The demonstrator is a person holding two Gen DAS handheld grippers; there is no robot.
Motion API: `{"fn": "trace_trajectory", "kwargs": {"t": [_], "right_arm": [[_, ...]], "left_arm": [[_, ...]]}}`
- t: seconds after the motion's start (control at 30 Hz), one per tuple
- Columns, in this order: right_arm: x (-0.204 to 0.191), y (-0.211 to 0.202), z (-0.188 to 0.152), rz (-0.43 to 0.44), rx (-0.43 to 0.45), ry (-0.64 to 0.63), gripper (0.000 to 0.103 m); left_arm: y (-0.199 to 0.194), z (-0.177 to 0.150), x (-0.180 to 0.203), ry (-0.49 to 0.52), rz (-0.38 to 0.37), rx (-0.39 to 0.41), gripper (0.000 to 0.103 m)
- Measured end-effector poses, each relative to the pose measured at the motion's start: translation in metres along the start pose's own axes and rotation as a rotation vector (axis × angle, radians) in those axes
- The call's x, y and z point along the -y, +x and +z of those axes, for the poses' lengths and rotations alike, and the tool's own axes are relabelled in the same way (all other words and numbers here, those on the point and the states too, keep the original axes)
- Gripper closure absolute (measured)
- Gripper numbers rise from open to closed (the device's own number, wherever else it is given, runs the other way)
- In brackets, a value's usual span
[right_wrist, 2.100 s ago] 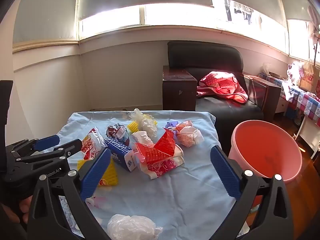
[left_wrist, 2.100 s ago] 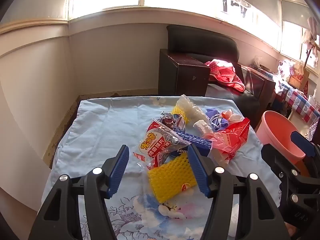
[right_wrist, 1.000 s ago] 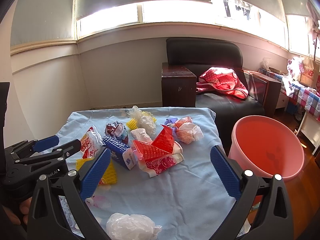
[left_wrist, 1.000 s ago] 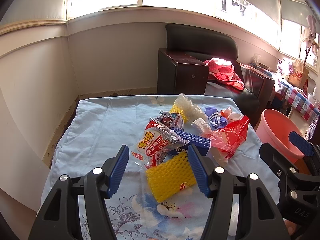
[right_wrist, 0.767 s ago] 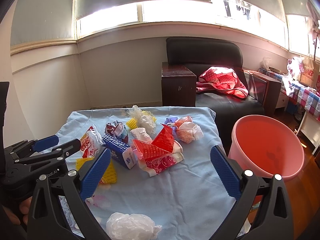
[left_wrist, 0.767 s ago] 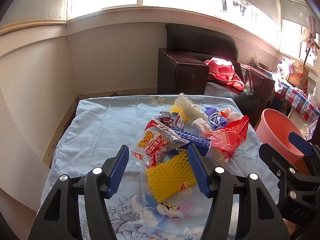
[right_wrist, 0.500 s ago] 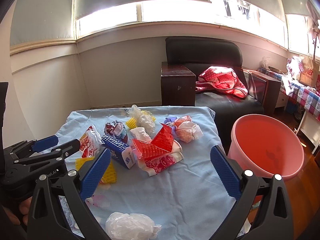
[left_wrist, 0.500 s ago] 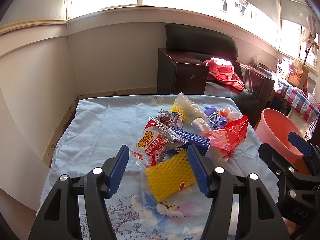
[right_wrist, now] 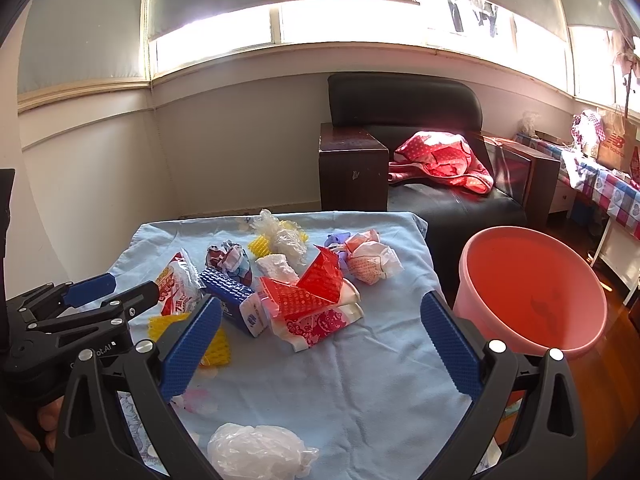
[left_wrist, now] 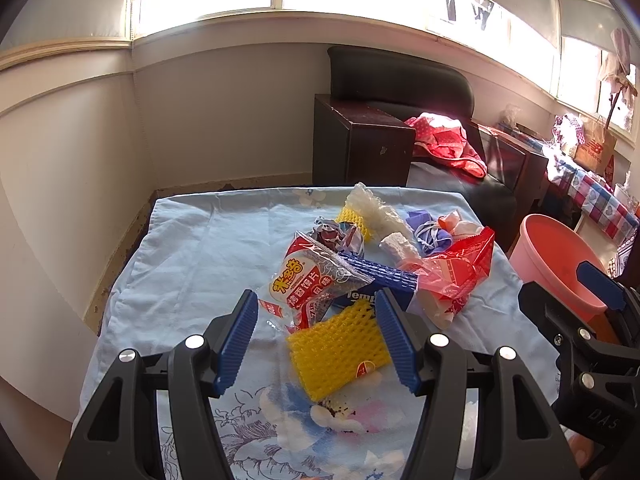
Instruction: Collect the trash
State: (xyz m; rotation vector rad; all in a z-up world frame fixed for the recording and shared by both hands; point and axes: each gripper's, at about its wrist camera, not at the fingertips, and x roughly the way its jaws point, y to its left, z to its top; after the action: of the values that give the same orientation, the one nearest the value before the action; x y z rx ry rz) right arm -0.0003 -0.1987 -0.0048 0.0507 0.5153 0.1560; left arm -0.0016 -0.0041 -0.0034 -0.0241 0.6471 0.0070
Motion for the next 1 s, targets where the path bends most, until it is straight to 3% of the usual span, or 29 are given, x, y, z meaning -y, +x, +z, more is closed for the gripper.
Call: {"fn": "trace_trajectory", "kwargs": {"t": [0.7, 1.0], "right_arm": [[0.014, -0.004, 0.004, -0.029, 0.001, 0.015, 0.003], [0.033, -0.008, -0.002, -0.002, -0.061, 0.031, 0.003]], "left_arm": [[-0.005, -0.001, 0.006, 0.03, -0.029, -0.008, 0.042], [-0.006, -0.007, -0.006, 0.031, -0.083, -0.055, 0.042]]}}
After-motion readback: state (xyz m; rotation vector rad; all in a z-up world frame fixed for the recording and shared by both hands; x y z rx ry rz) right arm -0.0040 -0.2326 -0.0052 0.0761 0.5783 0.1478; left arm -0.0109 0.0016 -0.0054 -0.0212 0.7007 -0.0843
